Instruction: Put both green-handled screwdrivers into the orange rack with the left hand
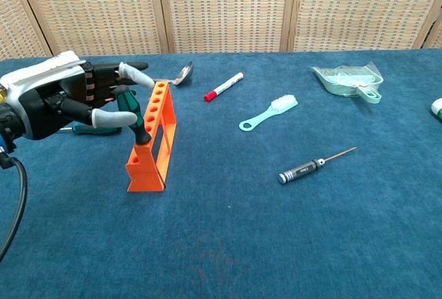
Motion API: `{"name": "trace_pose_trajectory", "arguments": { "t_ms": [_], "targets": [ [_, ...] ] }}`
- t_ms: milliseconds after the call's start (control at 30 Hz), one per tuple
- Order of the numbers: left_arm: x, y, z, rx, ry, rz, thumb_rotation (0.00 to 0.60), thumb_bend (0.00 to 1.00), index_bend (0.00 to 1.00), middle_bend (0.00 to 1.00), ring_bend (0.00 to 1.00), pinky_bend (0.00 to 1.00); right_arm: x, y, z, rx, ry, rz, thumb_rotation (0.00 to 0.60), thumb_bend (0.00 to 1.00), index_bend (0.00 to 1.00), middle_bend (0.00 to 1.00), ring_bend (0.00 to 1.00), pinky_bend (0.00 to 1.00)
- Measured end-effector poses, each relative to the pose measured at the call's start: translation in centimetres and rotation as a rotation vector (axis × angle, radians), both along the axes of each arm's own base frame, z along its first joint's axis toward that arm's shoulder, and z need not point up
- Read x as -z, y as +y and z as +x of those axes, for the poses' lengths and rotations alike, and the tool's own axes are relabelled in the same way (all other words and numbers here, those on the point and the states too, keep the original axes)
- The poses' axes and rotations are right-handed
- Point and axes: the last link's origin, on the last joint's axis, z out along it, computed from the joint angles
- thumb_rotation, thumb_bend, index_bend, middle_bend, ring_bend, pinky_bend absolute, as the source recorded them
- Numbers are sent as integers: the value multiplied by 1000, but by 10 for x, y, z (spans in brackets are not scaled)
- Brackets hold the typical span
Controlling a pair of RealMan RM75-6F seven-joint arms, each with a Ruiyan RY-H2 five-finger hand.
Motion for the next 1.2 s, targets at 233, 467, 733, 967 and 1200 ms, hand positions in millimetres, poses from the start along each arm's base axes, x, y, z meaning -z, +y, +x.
{"name": "trace_pose_trajectory", "arguments": {
  "t_ms": [233, 467, 733, 967, 1200],
  "targets": [
    [-27, 0, -6, 28, 14, 94, 600, 46, 161, 0, 0, 0, -1, 0, 0, 0, -2, -2, 600, 0, 54, 0, 0, 0],
    [-55, 15, -16, 43, 189, 242, 600, 0, 151, 0, 0, 0, 0, 1, 1, -3, 1, 2, 600, 0, 54, 0, 0, 0],
    [-58, 58, -54, -32, 627, 271, 600, 0, 242, 0, 0, 0, 3, -1, 1, 3, 12, 5, 600, 0, 54, 0, 0, 0],
    [-40, 91, -75, -77, 855, 273, 600, 7, 368, 0, 0, 0, 5, -4, -1, 17, 20, 6, 600, 0, 54, 0, 0, 0],
    [-15, 106, -72, -86, 902, 252, 600, 54, 407, 0, 0, 0, 5, -8, -4, 38, 24, 2, 600, 0, 54, 0, 0, 0]
  ]
}}
